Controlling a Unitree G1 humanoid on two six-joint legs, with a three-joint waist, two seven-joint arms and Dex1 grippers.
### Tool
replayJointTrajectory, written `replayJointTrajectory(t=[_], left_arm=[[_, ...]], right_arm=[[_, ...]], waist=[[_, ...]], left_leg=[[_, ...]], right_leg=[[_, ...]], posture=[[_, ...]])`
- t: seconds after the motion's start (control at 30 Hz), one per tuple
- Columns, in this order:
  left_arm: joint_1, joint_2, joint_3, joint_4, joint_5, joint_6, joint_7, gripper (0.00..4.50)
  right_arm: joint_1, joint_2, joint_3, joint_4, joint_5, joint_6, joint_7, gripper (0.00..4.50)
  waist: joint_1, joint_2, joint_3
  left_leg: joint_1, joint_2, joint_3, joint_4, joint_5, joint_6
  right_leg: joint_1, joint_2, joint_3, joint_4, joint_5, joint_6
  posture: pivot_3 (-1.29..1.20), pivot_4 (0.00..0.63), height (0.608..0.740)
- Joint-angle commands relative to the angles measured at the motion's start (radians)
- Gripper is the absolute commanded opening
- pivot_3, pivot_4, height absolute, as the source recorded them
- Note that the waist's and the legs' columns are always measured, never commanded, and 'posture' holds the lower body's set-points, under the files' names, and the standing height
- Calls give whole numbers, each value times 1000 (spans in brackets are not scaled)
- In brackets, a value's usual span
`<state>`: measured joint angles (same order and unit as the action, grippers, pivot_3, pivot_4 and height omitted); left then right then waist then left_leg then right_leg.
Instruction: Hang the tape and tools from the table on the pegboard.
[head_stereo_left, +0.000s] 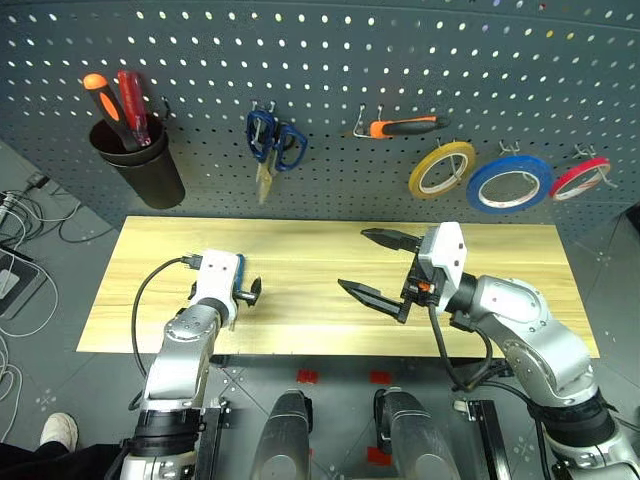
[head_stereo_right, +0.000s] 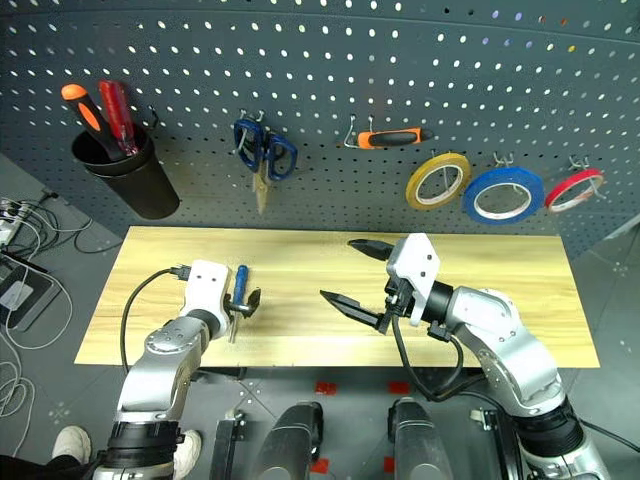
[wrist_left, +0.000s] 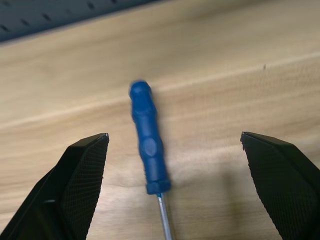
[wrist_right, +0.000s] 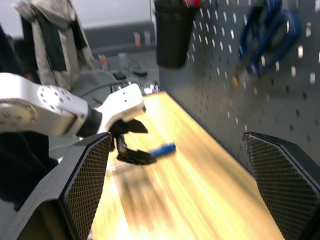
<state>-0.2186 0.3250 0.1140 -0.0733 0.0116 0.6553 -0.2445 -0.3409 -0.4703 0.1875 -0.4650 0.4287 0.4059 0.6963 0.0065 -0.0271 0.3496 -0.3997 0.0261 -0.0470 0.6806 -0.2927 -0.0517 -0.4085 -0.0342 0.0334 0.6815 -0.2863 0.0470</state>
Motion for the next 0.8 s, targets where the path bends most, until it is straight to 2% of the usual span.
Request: replayJointTrajectory(t=[0.03, 0.33, 0.47, 0.67, 0.8], left_arm=[[-27, 24, 21, 38, -16, -8, -7, 4466], [-107, 60, 43, 191, -61, -24, -30, 4466], [-108, 78, 21, 209, -62, -26, -55, 3596], [-106, 78, 11, 195, -68, -16, -64, 1684], [-117, 88, 6, 205, -65, -21, -67, 615]], right_arm=[[-22, 6, -7, -16, 1, 16, -1, 4500], [-22, 10, -15, -32, 3, 53, -4, 4500], [-20, 8, -16, -30, -6, 50, -1, 4500], [-25, 11, -19, -24, -13, 45, -3, 4500], [-20, 14, -16, -26, -17, 39, -5, 4500]], waist=[[0, 1, 15], [-4, 2, 56], [-7, 2, 57], [-7, 2, 57], [-8, 2, 57]], left_leg=[[0, 0, 0, 0, 0, 0], [-2, 1, 0, 0, 0, 0], [-2, 1, 1, 0, 0, 0], [-2, 1, 1, -1, 0, 0], [-2, 1, 1, -1, 0, 0]], right_leg=[[0, 0, 0, 0, 0, 0], [-3, 0, 1, 1, 0, 0], [-3, -1, 1, 1, 0, 0], [-4, -1, 1, 0, 0, 0], [-4, -1, 1, 0, 0, 0]], posture=[[56, 459, 740], [51, 480, 740], [45, 472, 740], [48, 460, 740], [53, 450, 740]])
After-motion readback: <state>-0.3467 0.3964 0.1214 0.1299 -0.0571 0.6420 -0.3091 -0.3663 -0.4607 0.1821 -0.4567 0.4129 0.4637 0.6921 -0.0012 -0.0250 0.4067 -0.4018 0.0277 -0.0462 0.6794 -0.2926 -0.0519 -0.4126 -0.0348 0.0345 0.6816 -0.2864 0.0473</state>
